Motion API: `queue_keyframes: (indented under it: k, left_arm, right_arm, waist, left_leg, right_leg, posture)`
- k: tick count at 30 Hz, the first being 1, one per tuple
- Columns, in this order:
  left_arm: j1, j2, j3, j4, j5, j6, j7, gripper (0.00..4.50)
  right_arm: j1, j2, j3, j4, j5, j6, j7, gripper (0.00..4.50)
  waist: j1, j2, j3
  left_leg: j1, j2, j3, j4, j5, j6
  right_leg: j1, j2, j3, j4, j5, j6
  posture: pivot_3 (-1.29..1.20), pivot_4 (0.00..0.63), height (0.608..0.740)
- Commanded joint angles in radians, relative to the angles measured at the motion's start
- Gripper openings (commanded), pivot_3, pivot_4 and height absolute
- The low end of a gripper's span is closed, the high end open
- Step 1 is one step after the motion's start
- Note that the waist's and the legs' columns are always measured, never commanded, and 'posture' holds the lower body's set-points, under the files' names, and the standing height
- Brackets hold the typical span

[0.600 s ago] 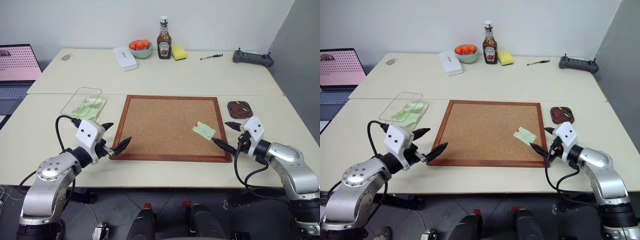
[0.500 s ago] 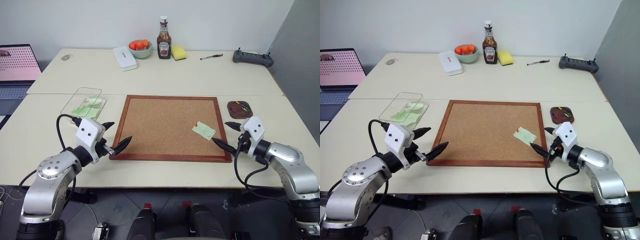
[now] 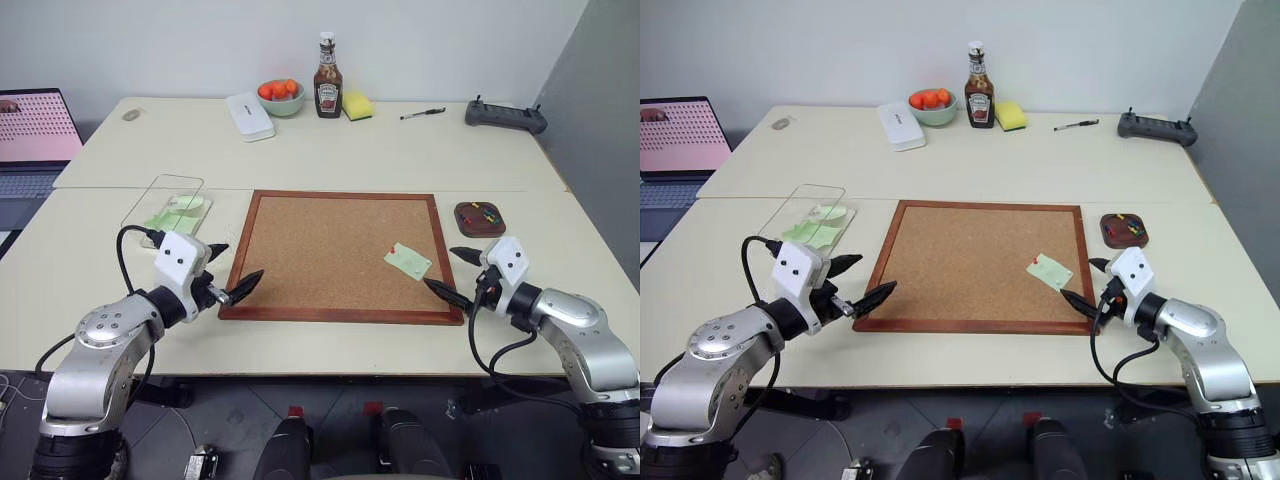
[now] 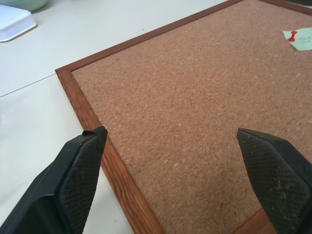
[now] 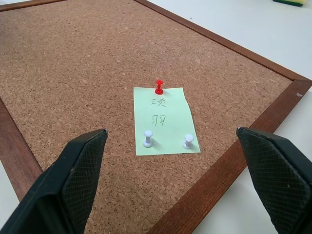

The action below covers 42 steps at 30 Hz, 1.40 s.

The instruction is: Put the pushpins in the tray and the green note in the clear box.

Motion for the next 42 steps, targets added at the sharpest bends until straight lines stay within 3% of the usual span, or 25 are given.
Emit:
queue_keyframes:
  k: [1, 6, 12, 20, 31, 42]
  left_arm:
    - [-0.055, 0.025, -0.045, -0.009, -0.007, -0.019, -0.05, 4.49]
    - [-0.118, 0.006, -0.087, 0.01, -0.029, -0.016, -0.085, 4.49]
    - [-0.197, -0.005, -0.177, 0.064, -0.021, -0.029, -0.153, 3.51]
    - [-0.314, -0.084, -0.307, 0.294, 0.082, -0.138, -0.177, 2.11]
    - [-0.442, -0.237, -0.366, 0.542, 0.149, -0.287, -0.179, 0.04]
    - [-0.475, -0.296, -0.391, 0.757, 0.221, -0.409, -0.215, 0.04]
  right_arm:
    - [0.011, -0.002, -0.026, -0.059, 0.014, -0.014, -0.004, 4.5]
    - [0.035, 0.009, -0.025, -0.104, 0.018, 0.0, -0.023, 4.5]
    - [0.062, 0.017, -0.034, -0.152, 0.025, 0.016, -0.046, 4.5]
    - [0.079, 0.018, -0.003, -0.187, -0.018, 0.038, -0.076, 4.5]
    - [-0.042, 0.061, 0.087, -0.144, -0.053, 0.072, -0.107, 4.5]
    - [-0.269, 0.158, 0.155, 0.037, -0.112, 0.204, -0.193, 4.5]
  waist:
    - [0.0, 0.0, 0.0]
    - [0.0, 0.0, 0.0]
    - [-0.001, 0.0, 0.0]
    - [0.0, 0.0, 0.0]
    - [-0.003, 0.0, 0.0]
    - [-0.003, 0.0, 0.0]
  left_leg:
    - [0.0, 0.0, 0.0, 0.0, 0.0, 0.0]
    - [0.0, 0.0, 0.0, 0.0, 0.0, 0.0]
    - [0.0, 0.0, 0.001, 0.0, 0.0, 0.0]
    - [0.001, 0.0, 0.003, 0.0, 0.0, 0.0]
    - [0.002, 0.0, 0.009, 0.001, 0.0, 0.0]
    - [0.003, 0.0, 0.011, 0.001, 0.0, 0.0]
  right_leg:
    - [0.0, 0.0, 0.0, 0.0, 0.0, 0.0]
    - [0.0, 0.0, 0.0, 0.0, 0.0, 0.0]
    - [0.0, 0.0, 0.001, 0.0, 0.0, 0.001]
    - [0.0, 0.001, 0.003, 0.0, 0.001, 0.002]
    - [-0.001, 0.003, 0.011, 0.0, 0.003, 0.006]
    - [-0.001, 0.005, 0.015, 0.0, 0.005, 0.007]
  posture:
    - [0.0, 0.15, 0.74]
    - [0.0, 0.15, 0.74]
    - [0.0, 0.15, 0.74]
    - [0.0, 0.15, 0.74]
    - [0.0, 0.15, 0.74]
    - [0.0, 0.15, 0.74]
